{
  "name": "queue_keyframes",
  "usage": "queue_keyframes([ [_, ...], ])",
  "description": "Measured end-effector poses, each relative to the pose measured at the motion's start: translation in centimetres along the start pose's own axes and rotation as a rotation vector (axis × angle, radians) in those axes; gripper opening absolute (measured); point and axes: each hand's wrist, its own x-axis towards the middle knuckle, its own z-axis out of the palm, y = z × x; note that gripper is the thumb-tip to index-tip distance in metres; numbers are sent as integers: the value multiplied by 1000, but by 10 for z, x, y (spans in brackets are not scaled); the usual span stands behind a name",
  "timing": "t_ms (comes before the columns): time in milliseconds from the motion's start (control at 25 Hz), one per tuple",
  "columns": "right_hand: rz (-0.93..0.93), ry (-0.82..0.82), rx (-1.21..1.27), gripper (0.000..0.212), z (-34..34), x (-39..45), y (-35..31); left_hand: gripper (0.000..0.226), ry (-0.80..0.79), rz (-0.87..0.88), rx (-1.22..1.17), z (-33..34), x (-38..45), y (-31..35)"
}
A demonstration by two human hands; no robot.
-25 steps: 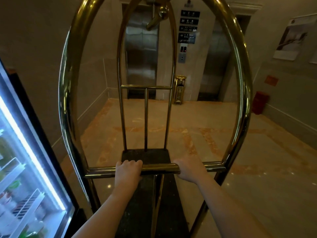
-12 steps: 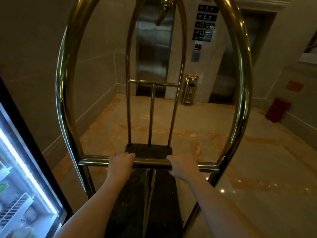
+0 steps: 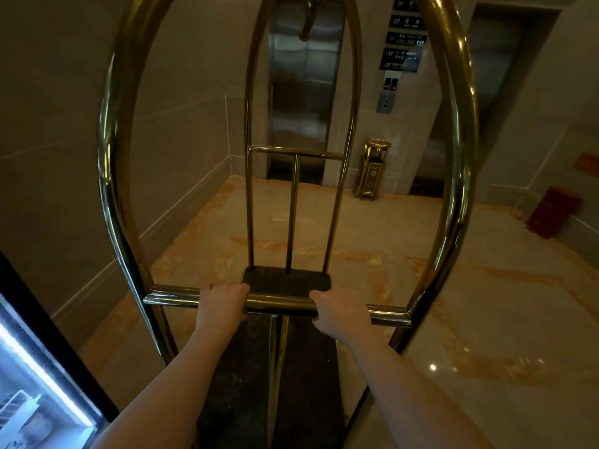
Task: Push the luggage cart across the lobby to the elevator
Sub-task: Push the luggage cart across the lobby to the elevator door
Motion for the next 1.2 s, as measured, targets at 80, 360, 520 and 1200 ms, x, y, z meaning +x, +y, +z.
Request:
queue_keyframes([
  [80,-7,-5,9,17,3,19,11,18,-1,8,4,3,21,-2],
  [360,35,-39,22,18,14,95,48,17,-15,52,-6,16,107,-14],
  [520,44,-49,9,17,19,146,70,22,-12,50,25,23,164,-22],
  [1200,55,10,-38,18,56,345,169,25,-18,12,58,66,398,-48],
])
